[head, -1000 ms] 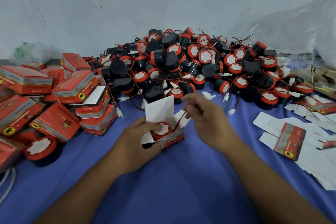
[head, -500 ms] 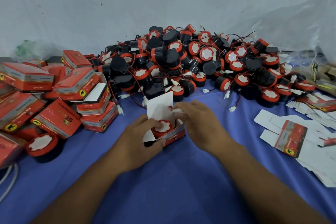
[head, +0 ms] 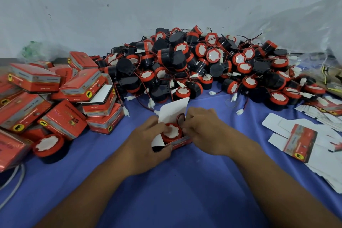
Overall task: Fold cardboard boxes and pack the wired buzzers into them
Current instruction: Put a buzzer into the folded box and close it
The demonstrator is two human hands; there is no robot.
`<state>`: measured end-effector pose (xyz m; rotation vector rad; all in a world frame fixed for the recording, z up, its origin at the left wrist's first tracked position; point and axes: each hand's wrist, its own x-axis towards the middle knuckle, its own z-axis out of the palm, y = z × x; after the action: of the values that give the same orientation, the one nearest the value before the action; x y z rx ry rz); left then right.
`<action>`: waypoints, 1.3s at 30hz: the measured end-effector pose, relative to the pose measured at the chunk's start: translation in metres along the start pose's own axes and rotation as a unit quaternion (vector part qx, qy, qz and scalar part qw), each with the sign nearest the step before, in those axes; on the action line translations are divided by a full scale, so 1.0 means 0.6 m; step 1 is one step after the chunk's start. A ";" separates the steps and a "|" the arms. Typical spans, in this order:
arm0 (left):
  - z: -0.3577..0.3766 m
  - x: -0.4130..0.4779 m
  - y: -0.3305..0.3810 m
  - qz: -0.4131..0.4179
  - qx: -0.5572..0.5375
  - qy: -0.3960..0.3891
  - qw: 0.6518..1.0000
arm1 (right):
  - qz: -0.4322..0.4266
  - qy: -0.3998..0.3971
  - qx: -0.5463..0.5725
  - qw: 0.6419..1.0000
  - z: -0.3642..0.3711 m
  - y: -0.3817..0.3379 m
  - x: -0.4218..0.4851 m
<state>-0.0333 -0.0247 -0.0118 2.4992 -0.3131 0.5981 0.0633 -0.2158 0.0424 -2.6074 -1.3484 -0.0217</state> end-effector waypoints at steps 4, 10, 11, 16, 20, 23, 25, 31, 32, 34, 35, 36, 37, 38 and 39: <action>-0.001 0.003 0.012 0.025 0.008 0.001 1.000 | 0.074 0.055 0.167 0.982 0.000 0.007 0.004; 0.002 0.004 0.018 0.028 -0.015 0.013 0.999 | 0.155 0.117 0.209 0.959 0.012 0.011 0.013; 0.003 0.004 0.019 0.029 -0.017 0.013 0.999 | 0.149 0.132 0.180 0.963 0.017 0.008 0.014; 0.005 0.002 0.017 0.018 -0.037 0.015 0.999 | 0.120 0.165 0.106 0.973 0.035 0.001 0.013; 0.006 0.002 0.011 -0.011 -0.068 0.030 0.997 | 0.085 0.157 0.146 0.973 0.030 0.008 0.013; 0.007 0.001 0.008 -0.034 -0.087 0.037 0.995 | 0.068 0.138 0.130 0.979 0.028 0.011 0.016; 0.008 0.001 0.006 -0.036 -0.076 0.037 0.996 | 0.077 0.127 0.133 0.980 0.031 0.013 0.017; 0.008 0.002 -0.003 -0.067 -0.055 0.071 0.994 | 0.151 0.117 0.210 0.959 0.040 0.015 0.017; 0.008 0.003 -0.004 -0.093 -0.071 0.085 0.989 | 0.153 0.117 0.204 0.960 0.041 0.015 0.017; 0.006 0.005 0.001 -0.157 -0.145 0.114 0.970 | 0.147 0.128 0.199 0.961 0.044 0.012 0.018; 0.006 0.008 0.005 -0.175 -0.184 0.131 0.958 | 0.147 0.137 0.197 0.960 0.045 0.010 0.019; 0.008 0.010 0.008 -0.177 -0.210 0.148 0.950 | 0.149 0.145 0.189 0.960 0.045 0.008 0.020; 0.010 0.011 0.010 -0.170 -0.224 0.161 0.946 | 0.150 0.155 0.172 0.961 0.046 0.006 0.021; 0.012 0.010 0.012 -0.159 -0.227 0.167 0.946 | 0.149 0.166 0.151 0.963 0.047 0.003 0.022; 0.013 0.010 0.015 -0.146 -0.219 0.167 0.950 | 0.144 0.181 0.132 0.964 0.048 0.001 0.023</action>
<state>-0.0284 -0.0369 -0.0105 1.9286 0.0527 0.7229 0.0693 -0.1996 0.0154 -2.3968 -0.7855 -0.2440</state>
